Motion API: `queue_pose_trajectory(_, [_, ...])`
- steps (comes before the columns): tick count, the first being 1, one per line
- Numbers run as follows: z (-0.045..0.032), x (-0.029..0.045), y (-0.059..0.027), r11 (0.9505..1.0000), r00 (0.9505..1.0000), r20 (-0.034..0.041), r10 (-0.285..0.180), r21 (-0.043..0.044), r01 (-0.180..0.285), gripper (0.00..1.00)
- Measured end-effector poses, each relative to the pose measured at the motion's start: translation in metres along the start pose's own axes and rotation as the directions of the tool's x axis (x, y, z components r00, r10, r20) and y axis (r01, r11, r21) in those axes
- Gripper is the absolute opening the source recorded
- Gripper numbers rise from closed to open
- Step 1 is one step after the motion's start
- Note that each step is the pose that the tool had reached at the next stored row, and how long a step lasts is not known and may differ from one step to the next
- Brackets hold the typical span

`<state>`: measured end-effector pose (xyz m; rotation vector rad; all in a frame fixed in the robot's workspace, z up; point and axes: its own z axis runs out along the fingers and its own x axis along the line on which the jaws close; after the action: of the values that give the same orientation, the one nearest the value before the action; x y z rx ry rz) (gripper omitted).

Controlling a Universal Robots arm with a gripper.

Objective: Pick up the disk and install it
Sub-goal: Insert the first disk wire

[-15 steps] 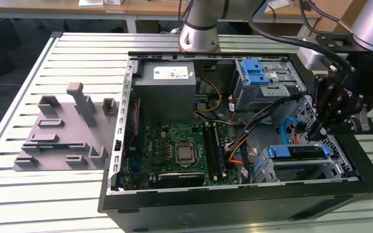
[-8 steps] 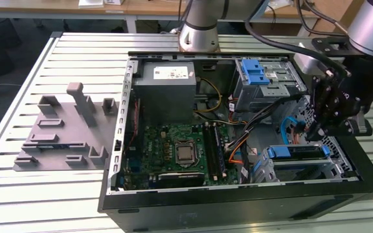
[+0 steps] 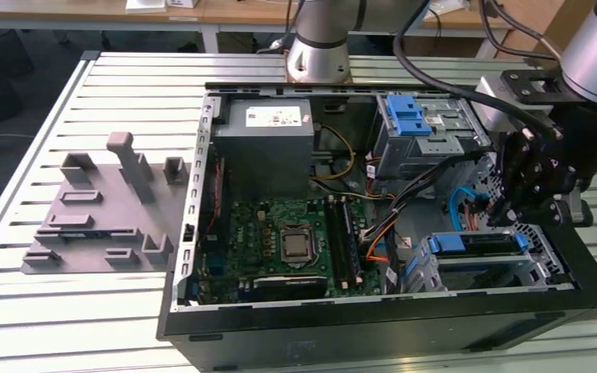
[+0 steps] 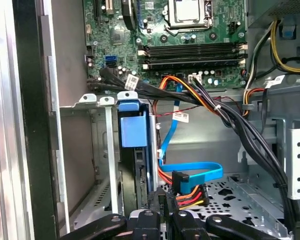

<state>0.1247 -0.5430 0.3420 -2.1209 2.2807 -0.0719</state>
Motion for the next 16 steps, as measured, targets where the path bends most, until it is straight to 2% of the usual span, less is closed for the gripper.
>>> queue_pose_trajectory(16, [0.0047,0.0102,-0.0002,1.0,1.0,0.0038,-0.004,-0.0001,0.004,0.16])
